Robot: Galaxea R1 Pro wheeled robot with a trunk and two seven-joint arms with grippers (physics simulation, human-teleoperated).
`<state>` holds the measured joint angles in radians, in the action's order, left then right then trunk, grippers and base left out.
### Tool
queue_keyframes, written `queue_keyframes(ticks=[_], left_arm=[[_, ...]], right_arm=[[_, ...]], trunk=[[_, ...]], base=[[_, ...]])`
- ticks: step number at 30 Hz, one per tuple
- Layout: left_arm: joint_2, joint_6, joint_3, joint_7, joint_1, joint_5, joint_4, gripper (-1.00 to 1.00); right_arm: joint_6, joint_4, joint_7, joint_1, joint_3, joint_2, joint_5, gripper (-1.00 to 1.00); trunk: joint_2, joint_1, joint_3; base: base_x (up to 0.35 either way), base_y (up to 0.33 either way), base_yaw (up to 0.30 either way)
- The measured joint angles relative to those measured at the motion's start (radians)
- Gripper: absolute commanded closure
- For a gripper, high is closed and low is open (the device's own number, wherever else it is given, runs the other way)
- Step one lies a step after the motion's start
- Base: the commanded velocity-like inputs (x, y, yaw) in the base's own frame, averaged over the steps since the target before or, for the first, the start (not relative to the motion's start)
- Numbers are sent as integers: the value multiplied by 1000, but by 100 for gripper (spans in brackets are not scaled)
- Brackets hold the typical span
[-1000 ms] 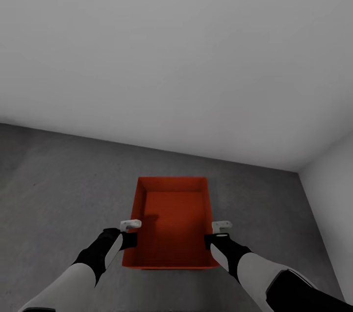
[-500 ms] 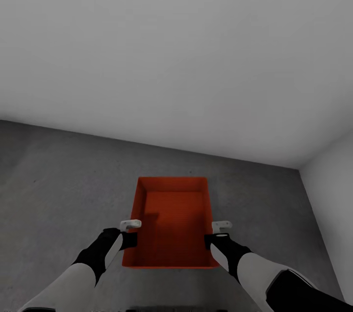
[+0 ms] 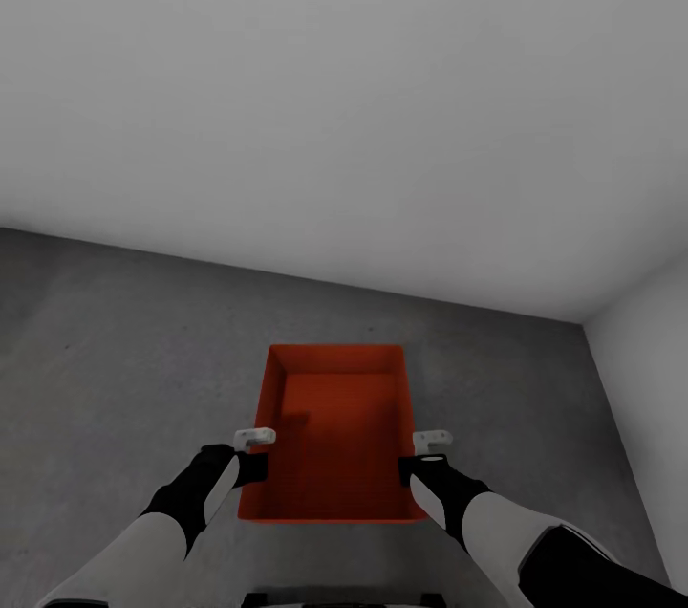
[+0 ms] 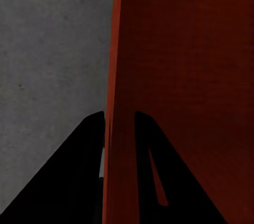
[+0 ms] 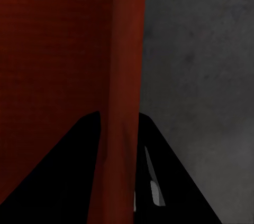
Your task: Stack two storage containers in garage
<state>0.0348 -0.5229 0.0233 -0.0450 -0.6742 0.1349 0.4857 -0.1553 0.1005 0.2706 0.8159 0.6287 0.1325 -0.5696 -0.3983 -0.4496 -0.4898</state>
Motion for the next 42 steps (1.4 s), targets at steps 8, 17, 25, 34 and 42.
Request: queue_keyframes(ticks=[8,17,25,34,42], left_arm=[[0,4,-1,2,0,-1,0,100],[0,5,-1,1,0,1,0,100],[0,5,-2,2,0,-1,0,100],[0,6,-1,2,0,0,0,100],[0,5,-1,1,0,1,0,100]], right_arm=[[0,5,3,0,2,-1,0,100],[0,6,3,0,2,-2,0,100],[0,6,3,0,2,-2,0,100],[1,6,3,0,3,-2,0,100],[-1,6,3,0,3,-2,0,100]], trunk=[[0,0,-3],[0,0,-3],[0,1,-3],[0,0,-3],[0,0,-3]], base=[[0,0,0],[0,0,0],[130,0,0],[82,0,0],[2,0,0]])
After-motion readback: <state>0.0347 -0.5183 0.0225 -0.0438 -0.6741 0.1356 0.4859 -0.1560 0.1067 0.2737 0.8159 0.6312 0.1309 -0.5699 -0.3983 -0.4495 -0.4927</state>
